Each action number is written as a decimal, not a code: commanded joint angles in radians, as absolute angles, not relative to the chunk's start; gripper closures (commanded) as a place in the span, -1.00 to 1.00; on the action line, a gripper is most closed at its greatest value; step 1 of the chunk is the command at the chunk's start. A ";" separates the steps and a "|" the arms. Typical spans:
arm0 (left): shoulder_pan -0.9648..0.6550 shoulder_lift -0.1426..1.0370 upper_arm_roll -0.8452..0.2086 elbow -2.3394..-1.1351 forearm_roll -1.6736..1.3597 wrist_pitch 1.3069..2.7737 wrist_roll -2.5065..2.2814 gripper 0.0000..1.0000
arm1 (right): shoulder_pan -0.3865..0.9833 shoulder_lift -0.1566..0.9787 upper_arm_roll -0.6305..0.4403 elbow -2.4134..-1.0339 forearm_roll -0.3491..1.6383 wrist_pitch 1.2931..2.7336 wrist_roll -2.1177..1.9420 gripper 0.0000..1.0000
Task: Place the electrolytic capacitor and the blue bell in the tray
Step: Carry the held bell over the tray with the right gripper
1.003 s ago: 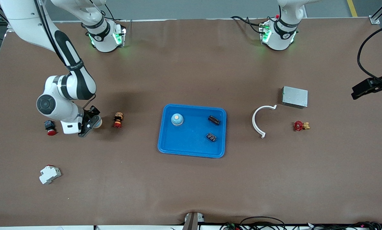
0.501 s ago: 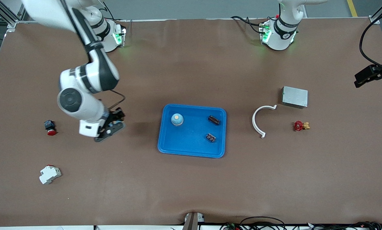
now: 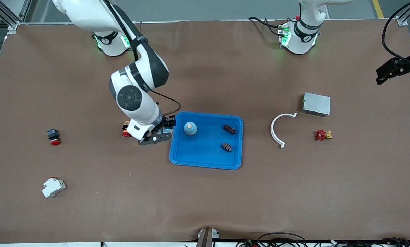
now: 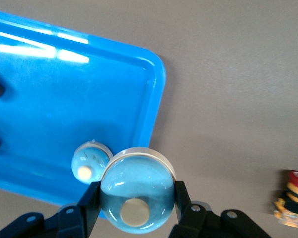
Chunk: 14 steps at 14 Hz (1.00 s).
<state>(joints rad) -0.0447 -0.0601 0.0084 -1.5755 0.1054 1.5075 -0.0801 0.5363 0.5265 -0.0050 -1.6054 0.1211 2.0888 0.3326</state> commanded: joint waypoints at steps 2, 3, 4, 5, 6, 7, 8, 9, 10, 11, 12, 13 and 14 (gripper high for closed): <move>-0.049 -0.072 -0.024 -1.592 0.086 1.500 -0.081 -1.00 | 0.572 0.644 -0.017 -1.482 0.137 2.089 0.420 0.91; -0.051 -0.066 -0.028 -1.586 0.086 1.500 -0.081 -1.00 | 0.580 0.666 -0.017 -1.459 0.137 2.089 0.448 0.91; -0.058 -0.067 -0.028 -1.586 0.086 1.499 -0.080 -1.00 | 0.592 0.679 -0.017 -1.447 0.135 2.092 0.466 0.91; -0.058 -0.071 -0.032 -1.586 0.086 1.499 -0.078 -1.00 | 0.598 0.690 -0.017 -1.431 0.135 2.097 0.475 0.91; -0.058 -0.069 -0.038 -1.583 0.086 1.499 -0.078 -1.00 | 0.598 0.702 -0.015 -1.422 0.137 2.105 0.482 0.91; -0.058 -0.066 -0.041 -1.575 0.086 1.500 -0.078 -1.00 | 0.598 0.713 -0.015 -1.414 0.137 2.123 0.480 0.91; -0.058 -0.060 -0.043 -1.572 0.086 1.499 -0.077 -1.00 | 0.598 0.727 -0.015 -1.413 0.137 2.141 0.482 0.92; -0.057 -0.046 -0.043 -1.572 0.086 1.500 -0.074 -1.00 | 0.600 0.733 -0.015 -1.411 0.137 2.163 0.479 0.92; -0.057 -0.035 -0.043 -1.575 0.086 1.500 -0.077 -1.00 | 0.600 0.741 -0.015 -1.408 0.137 2.183 0.476 0.92; -0.057 -0.016 -0.043 -1.575 0.086 1.500 -0.074 -1.00 | 0.600 0.750 -0.015 -1.398 0.138 2.190 0.474 0.92; -0.057 -0.006 -0.044 -1.575 0.087 1.500 -0.071 -1.00 | 0.600 0.761 -0.015 -1.388 0.138 2.194 0.474 0.92; -0.057 -0.003 -0.046 -1.575 0.090 1.511 -0.071 -1.00 | 0.601 0.776 -0.015 -1.372 0.140 2.194 0.474 0.92; -0.057 0.008 -0.049 -1.569 0.086 1.519 -0.075 -1.00 | 0.609 0.787 -0.015 -1.361 0.138 2.194 0.474 0.92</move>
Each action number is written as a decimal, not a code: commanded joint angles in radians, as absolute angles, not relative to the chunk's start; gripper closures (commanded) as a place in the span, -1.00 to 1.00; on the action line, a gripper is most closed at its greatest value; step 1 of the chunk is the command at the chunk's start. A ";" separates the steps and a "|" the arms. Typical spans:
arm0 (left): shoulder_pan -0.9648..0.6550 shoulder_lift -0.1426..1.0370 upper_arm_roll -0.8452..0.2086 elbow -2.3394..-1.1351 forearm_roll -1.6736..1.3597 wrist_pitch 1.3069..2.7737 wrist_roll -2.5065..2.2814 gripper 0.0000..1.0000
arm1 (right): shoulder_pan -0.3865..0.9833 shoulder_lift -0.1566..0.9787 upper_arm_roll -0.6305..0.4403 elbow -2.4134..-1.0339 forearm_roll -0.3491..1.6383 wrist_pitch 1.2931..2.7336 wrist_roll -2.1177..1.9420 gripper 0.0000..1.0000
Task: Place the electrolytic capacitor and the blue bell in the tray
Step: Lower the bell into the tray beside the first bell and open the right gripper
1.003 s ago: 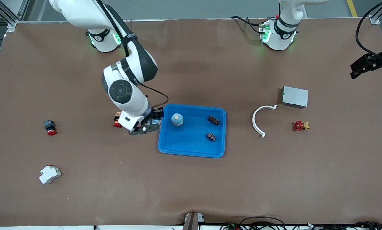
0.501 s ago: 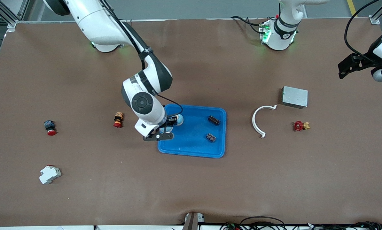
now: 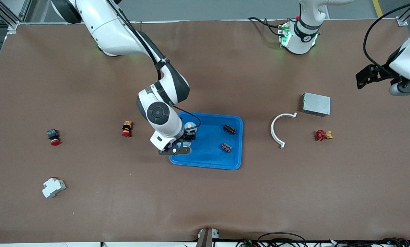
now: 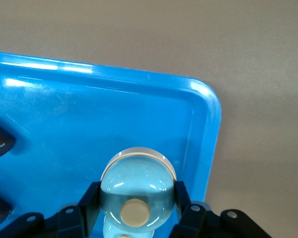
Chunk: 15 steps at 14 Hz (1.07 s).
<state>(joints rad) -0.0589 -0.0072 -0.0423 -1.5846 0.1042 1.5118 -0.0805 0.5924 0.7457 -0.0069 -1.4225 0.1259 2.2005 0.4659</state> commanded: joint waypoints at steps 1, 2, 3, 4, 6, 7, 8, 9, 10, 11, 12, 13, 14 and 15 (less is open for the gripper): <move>-0.057 0.008 -0.049 -1.557 0.078 1.522 -0.075 -1.00 | 0.611 0.798 -0.015 -1.348 0.138 2.194 0.474 0.92; -0.057 0.008 -0.051 -1.539 0.072 1.522 -0.075 -1.00 | 0.612 0.805 -0.015 -1.341 0.138 2.194 0.472 0.92; -0.054 0.008 -0.051 -1.531 0.074 1.522 -0.068 -1.00 | 0.612 0.810 -0.015 -1.341 0.138 2.198 0.471 0.92; -0.052 0.009 -0.049 -1.529 0.074 1.523 -0.063 -1.00 | 0.611 0.814 -0.015 -1.339 0.138 2.206 0.471 0.92; -0.054 0.021 -0.049 -1.514 0.074 1.531 -0.063 -1.00 | 0.612 0.825 -0.015 -1.338 0.138 2.223 0.471 0.92; -0.057 0.020 -0.049 -1.511 0.074 1.532 -0.063 -1.00 | 0.611 0.833 -0.015 -1.336 0.138 2.233 0.469 0.92; -0.058 0.020 -0.049 -1.505 0.072 1.531 -0.063 -1.00 | 0.612 0.844 -0.017 -1.332 0.138 2.252 0.469 0.92; -0.063 0.017 -0.052 -1.490 0.074 1.531 -0.072 -1.00 | 0.611 0.857 -0.015 -1.330 0.137 2.261 0.466 0.92; -0.064 0.018 -0.052 -1.474 0.071 1.529 -0.071 -1.00 | 0.611 0.865 -0.017 -1.330 0.137 2.263 0.462 0.92; -0.064 0.021 -0.051 -1.470 0.064 1.531 -0.080 -1.00 | 0.617 0.871 -0.017 -1.330 0.137 2.261 0.460 0.92; -0.064 0.023 -0.049 -1.467 0.066 1.531 -0.080 -1.00 | 0.624 0.874 -0.017 -1.331 0.137 2.260 0.460 0.92; -0.066 0.025 -0.049 -1.460 0.066 1.531 -0.083 -1.00 | 0.624 0.874 -0.017 -1.331 0.133 2.257 0.460 0.91; -0.067 0.032 -0.049 -1.451 0.066 1.531 -0.081 -1.00 | 0.623 0.874 -0.017 -1.331 0.133 2.253 0.459 0.91; -0.066 0.037 -0.049 -1.447 0.066 1.531 -0.081 -1.00 | 0.623 0.874 -0.017 -1.333 0.132 2.252 0.450 0.90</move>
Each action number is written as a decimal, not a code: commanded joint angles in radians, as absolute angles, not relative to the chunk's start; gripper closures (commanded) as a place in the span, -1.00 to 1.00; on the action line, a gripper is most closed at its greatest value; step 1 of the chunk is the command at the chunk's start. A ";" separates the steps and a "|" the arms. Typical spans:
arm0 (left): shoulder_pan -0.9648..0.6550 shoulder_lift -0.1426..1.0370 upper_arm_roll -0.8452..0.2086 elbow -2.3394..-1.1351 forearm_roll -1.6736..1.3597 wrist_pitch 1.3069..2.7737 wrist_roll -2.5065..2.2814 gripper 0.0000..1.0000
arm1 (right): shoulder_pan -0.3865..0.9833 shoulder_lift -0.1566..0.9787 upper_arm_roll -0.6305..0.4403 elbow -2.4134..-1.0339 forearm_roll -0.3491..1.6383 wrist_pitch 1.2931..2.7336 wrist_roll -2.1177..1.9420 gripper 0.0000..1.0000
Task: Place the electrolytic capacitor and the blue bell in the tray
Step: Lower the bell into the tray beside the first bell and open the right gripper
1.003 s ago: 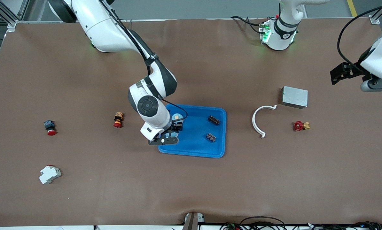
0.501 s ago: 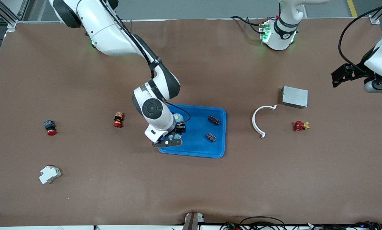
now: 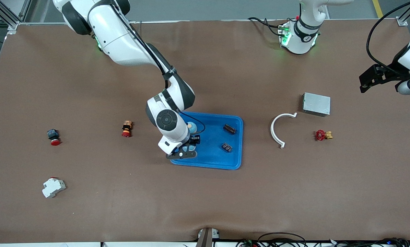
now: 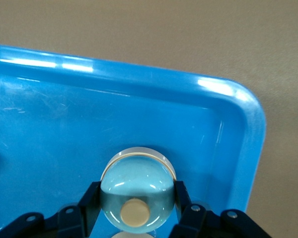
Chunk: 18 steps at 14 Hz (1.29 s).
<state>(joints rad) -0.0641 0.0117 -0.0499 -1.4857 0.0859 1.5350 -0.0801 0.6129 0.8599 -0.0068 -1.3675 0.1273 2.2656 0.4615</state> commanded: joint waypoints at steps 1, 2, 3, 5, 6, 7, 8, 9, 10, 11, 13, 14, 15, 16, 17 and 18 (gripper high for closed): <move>-0.064 0.037 -0.049 -1.447 0.072 1.531 -0.083 -1.00 | 0.620 0.874 -0.017 -1.335 0.132 2.252 0.433 0.90; -0.061 0.037 -0.049 -1.447 0.069 1.531 -0.083 -1.00 | 0.620 0.874 -0.017 -1.336 0.132 2.252 0.425 0.90; -0.061 0.037 -0.048 -1.447 0.071 1.531 -0.081 -1.00 | 0.620 0.874 -0.017 -1.336 0.133 2.252 0.425 0.89; -0.058 0.037 -0.049 -1.448 0.064 1.531 -0.078 -1.00 | 0.624 0.874 -0.017 -1.336 0.133 2.252 0.425 0.80; -0.055 0.038 -0.049 -1.450 0.064 1.531 -0.078 -1.00 | 0.624 0.873 -0.017 -1.336 0.133 2.252 0.425 0.69; -0.051 0.040 -0.049 -1.451 0.063 1.531 -0.080 -1.00 | 0.624 0.873 -0.017 -1.336 0.133 2.252 0.423 0.54; -0.049 0.041 -0.049 -1.451 0.063 1.531 -0.081 -1.00 | 0.626 0.873 -0.017 -1.339 0.133 2.252 0.423 0.27; -0.048 0.043 -0.048 -1.450 0.061 1.531 -0.081 -1.00 | 0.626 0.874 -0.017 -1.341 0.133 2.252 0.425 -0.12; -0.048 0.041 -0.045 -1.450 0.061 1.531 -0.081 -1.00 | 0.626 0.873 -0.017 -1.342 0.133 2.252 0.425 -0.79; -0.046 0.041 -0.043 -1.451 0.061 1.531 -0.081 -1.00 | 0.626 0.873 -0.017 -1.342 0.132 2.250 0.423 -1.00; -0.046 0.041 -0.040 -1.450 0.063 1.532 -0.081 -1.00 | 0.629 0.868 -0.017 -1.342 0.132 2.250 0.423 -1.00; -0.046 0.041 -0.040 -1.450 0.061 1.532 -0.083 -1.00 | 0.627 0.864 -0.017 -1.342 0.130 2.247 0.423 -1.00; -0.046 0.041 -0.041 -1.450 0.063 1.532 -0.083 -1.00 | 0.624 0.856 -0.017 -1.342 0.132 2.240 0.423 -1.00; -0.048 0.041 -0.040 -1.450 0.063 1.532 -0.083 -1.00 | 0.626 0.836 -0.017 -1.344 0.132 2.194 0.423 -1.00; -0.048 0.041 -0.040 -1.453 0.063 1.531 -0.083 -1.00 | 0.626 0.807 -0.017 -1.342 0.132 2.125 0.426 -1.00; -0.046 0.041 -0.040 -1.453 0.063 1.531 -0.083 -1.00 | 0.626 0.773 -0.017 -1.342 0.132 2.065 0.426 -1.00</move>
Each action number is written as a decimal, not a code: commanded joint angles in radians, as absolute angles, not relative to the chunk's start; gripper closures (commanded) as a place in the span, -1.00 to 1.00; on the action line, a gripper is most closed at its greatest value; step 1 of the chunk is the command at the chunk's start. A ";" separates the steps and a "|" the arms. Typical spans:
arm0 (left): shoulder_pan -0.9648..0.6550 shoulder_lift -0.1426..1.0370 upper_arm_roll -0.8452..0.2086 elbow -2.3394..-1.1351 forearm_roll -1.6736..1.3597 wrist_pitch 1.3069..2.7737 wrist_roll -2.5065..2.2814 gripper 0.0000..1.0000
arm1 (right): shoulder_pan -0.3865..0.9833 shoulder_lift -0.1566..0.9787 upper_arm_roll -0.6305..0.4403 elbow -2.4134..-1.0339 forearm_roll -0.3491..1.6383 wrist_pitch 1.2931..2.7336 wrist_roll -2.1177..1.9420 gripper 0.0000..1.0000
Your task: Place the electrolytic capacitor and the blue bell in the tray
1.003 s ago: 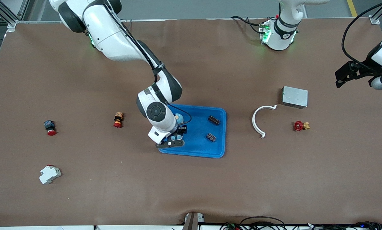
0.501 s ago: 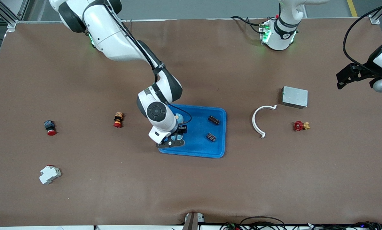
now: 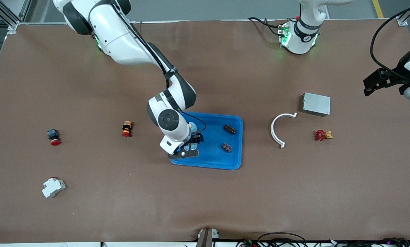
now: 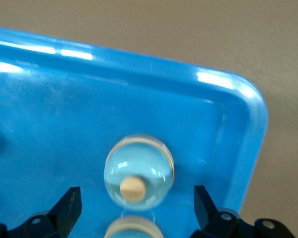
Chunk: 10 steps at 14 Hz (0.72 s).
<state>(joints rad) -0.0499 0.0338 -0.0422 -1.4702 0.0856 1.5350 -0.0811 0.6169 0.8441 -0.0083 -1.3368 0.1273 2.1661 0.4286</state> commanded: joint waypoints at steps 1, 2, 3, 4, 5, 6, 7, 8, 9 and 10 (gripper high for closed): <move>-0.046 0.041 -0.040 -1.453 0.063 1.531 -0.083 -1.00 | 0.624 0.738 -0.017 -1.344 0.132 1.999 0.429 -1.00; -0.046 0.043 -0.040 -1.456 0.063 1.529 -0.083 -1.00 | 0.624 0.697 -0.017 -1.344 0.132 1.924 0.430 -1.00; -0.049 0.043 -0.040 -1.459 0.064 1.526 -0.084 -1.00 | 0.621 0.652 -0.017 -1.350 0.133 1.861 0.430 -1.00; -0.051 0.043 -0.040 -1.457 0.064 1.526 -0.084 -1.00 | 0.620 0.600 -0.017 -1.374 0.140 1.809 0.431 -1.00; -0.051 0.041 -0.041 -1.456 0.064 1.526 -0.084 -1.00 | 0.620 0.534 -0.017 -1.417 0.140 1.787 0.431 -1.00; -0.051 0.040 -0.041 -1.456 0.064 1.526 -0.084 -1.00 | 0.615 0.464 -0.017 -1.477 0.140 1.787 0.430 -1.00; -0.049 0.038 -0.041 -1.454 0.063 1.526 -0.084 -1.00 | 0.614 0.401 -0.018 -1.533 0.140 1.787 0.428 -1.00; -0.049 0.037 -0.041 -1.454 0.063 1.526 -0.084 -1.00 | 0.614 0.346 -0.018 -1.590 0.138 1.787 0.428 -1.00; -0.049 0.035 -0.041 -1.454 0.063 1.526 -0.083 -1.00 | 0.614 0.300 -0.020 -1.639 0.137 1.787 0.428 -1.00; -0.051 0.032 -0.041 -1.456 0.063 1.526 -0.084 -1.00 | 0.612 0.261 -0.020 -1.678 0.133 1.787 0.426 -1.00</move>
<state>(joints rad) -0.0514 0.0384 -0.0423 -1.4670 0.0853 1.5340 -0.0813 0.6159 0.3812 -0.0199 -1.5219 0.1305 1.7600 0.4289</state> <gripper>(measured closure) 0.000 0.000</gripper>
